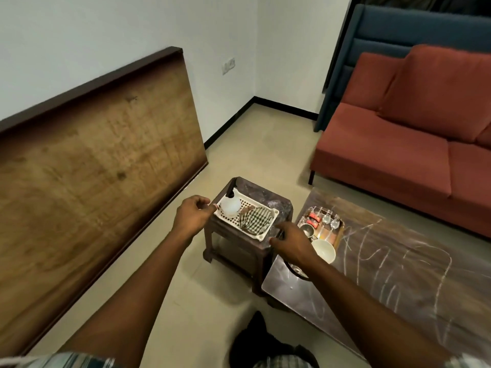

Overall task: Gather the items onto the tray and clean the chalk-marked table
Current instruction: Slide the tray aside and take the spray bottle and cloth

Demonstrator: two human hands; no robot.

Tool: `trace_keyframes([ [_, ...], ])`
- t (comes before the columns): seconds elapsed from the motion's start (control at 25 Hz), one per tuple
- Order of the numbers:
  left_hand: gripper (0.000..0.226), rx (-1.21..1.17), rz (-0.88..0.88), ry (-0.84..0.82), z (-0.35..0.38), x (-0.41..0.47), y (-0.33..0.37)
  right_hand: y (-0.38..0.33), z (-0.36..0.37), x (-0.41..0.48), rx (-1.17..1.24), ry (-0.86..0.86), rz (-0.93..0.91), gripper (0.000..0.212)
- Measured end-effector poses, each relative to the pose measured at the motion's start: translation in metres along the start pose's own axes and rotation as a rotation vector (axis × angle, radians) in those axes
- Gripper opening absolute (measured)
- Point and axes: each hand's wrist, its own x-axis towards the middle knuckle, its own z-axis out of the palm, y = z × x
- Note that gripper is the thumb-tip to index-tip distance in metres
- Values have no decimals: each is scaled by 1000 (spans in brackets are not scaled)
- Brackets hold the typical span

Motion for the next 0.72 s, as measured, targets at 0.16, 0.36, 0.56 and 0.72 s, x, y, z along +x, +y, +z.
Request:
trace_keyframes([
  [0.16,49,36,-21,-36,11,85,-15,-6,39,84,48,-56,86,68],
  [0.36,82,96,-112,-152,32,169,-52,-10,88,169,47,-214,225,83],
  [0.56,111,179,-74,-378,64,255,-78,-10,135,240,-23,-308,402,75],
  [0.72,119,205,79,-566,99,303,-95,-3,169,276,-53,-367,529,69],
])
